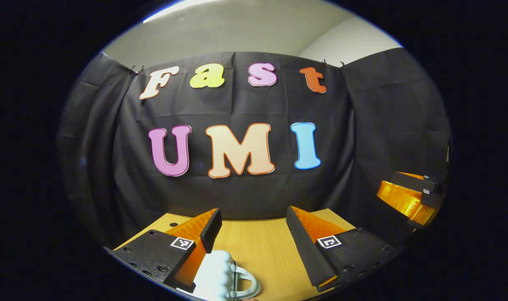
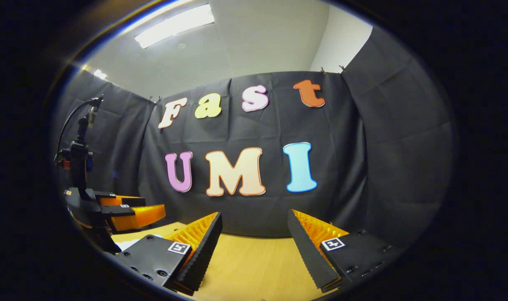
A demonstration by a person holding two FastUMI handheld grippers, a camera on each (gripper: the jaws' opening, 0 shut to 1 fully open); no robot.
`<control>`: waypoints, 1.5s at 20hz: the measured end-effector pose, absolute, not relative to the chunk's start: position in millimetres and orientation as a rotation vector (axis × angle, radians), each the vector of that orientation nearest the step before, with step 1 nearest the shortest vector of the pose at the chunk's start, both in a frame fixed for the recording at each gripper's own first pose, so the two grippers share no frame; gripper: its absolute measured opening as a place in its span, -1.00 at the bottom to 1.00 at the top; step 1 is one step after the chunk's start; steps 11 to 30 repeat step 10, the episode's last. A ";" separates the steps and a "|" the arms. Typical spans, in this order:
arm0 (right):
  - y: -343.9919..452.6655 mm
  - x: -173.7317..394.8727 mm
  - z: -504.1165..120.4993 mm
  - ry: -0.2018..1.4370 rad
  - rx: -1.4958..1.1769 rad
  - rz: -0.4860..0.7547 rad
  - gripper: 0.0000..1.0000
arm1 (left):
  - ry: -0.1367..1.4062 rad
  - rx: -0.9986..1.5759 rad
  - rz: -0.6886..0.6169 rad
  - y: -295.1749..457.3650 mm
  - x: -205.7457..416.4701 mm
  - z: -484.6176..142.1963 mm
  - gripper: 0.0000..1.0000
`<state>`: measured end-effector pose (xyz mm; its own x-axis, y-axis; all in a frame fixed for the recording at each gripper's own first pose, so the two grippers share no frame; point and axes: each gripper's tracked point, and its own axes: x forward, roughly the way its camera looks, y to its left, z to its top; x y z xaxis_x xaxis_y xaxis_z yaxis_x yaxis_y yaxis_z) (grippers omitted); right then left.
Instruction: First open the suitcase, pack the skin care products into it, and then close the suitcase.
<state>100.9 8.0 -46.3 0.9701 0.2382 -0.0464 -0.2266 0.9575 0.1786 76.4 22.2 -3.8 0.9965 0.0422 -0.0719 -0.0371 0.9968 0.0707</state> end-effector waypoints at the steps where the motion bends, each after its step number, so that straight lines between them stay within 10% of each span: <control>1: 9.0 98.2 -40.0 0.063 0.171 0.219 0.94 | 0.068 0.081 0.031 24.0 76.7 2.5 0.83; 30: 10.6 71.6 10.5 -0.013 0.089 0.117 0.89 | -0.055 0.046 -0.070 1.2 82.2 69.6 0.84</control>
